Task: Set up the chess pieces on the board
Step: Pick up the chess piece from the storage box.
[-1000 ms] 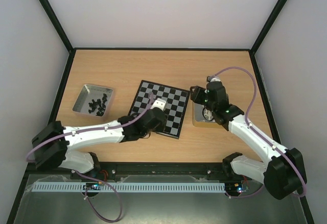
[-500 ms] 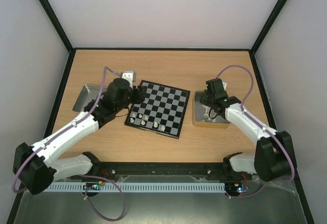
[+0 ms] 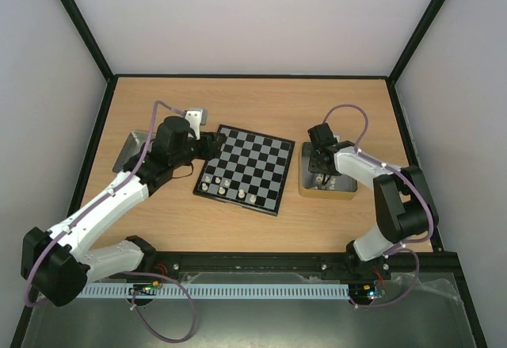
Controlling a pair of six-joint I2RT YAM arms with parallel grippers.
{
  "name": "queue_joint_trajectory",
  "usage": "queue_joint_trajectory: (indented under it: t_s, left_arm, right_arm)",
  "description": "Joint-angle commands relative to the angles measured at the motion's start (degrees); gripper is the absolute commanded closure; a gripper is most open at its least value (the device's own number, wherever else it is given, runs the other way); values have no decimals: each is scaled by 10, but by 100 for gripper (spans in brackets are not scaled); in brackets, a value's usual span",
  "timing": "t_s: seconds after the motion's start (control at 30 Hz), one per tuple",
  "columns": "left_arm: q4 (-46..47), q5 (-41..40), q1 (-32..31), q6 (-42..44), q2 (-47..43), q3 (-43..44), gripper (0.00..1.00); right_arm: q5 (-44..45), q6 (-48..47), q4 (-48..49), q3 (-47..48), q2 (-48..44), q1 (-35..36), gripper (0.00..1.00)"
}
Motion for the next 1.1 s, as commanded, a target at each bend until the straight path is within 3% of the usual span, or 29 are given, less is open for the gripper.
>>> queue_joint_trajectory:
  t_s: [0.0, 0.27, 0.63, 1.07]
  left_arm:
    - [6, 21, 6, 13, -1, -8, 43]
    - [6, 23, 9, 15, -3, -7, 43]
    - [8, 29, 11, 9, -4, -10, 43]
    - [21, 52, 11, -18, -9, -6, 43]
  right_arm:
    - [24, -30, -26, 27, 29, -2, 58]
    - [19, -48, -1, 40, 66, -6, 62]
    - [3, -39, 29, 35, 87, -11, 84]
    - [-10, -16, 113, -20, -78, -10, 87]
